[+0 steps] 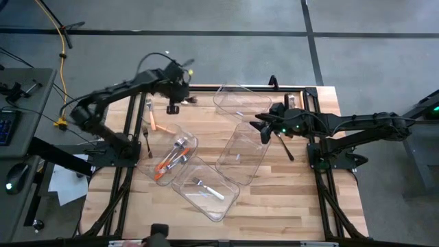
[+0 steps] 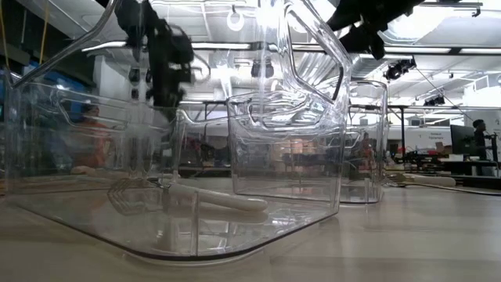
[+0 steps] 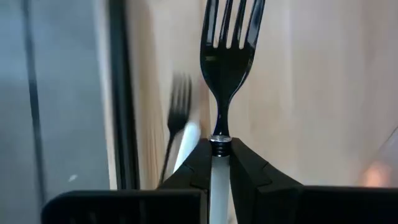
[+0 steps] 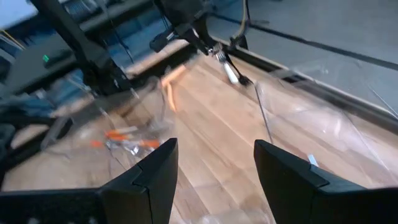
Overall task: Sort silverware by color (type)
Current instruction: Put the white fork into the bottom transparent bin
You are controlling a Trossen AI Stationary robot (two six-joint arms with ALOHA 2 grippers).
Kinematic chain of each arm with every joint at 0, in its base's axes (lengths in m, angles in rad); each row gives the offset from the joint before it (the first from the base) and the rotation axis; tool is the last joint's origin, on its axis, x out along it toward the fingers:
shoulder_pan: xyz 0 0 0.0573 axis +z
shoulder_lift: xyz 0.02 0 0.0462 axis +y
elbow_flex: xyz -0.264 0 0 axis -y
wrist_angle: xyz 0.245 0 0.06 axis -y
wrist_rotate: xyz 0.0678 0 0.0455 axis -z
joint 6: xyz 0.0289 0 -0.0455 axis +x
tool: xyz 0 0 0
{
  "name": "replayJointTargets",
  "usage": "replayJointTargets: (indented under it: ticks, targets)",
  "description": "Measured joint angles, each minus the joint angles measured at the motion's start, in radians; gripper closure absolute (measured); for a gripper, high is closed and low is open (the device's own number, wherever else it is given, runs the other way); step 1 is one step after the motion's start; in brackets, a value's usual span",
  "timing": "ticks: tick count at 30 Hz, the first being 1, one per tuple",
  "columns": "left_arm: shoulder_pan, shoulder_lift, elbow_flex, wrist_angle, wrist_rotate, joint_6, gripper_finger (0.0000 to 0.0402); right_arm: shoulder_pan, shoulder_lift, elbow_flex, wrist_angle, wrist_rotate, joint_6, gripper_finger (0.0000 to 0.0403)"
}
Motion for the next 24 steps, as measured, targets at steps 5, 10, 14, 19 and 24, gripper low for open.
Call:
replayJointTargets:
  ticks: [5,10,14,19,24]
  targets:
    - [0.006,-0.165,-0.007,0.097,0.156,-0.264,0.0387,-0.003,0.0,0.0,0.102,0.0,-0.018,0.0208]
    - [-0.028,-0.287,-0.007,0.256,0.251,-0.494,0.0387,-0.026,0.0,0.0,0.186,-0.001,-0.029,0.0208]
    - [-0.093,-0.347,-0.007,0.341,0.264,-0.599,0.0387,-0.049,0.0,0.0,0.206,-0.005,-0.029,0.0208]
    - [-0.207,-0.396,-0.07,0.493,0.248,-0.708,0.0387,-0.077,0.004,0.0,0.25,-0.086,-0.051,0.0208]
    - [-0.345,-0.46,-0.306,0.896,0.154,-0.881,0.0387,-0.085,0.029,0.001,0.319,-0.173,-0.109,0.0208]
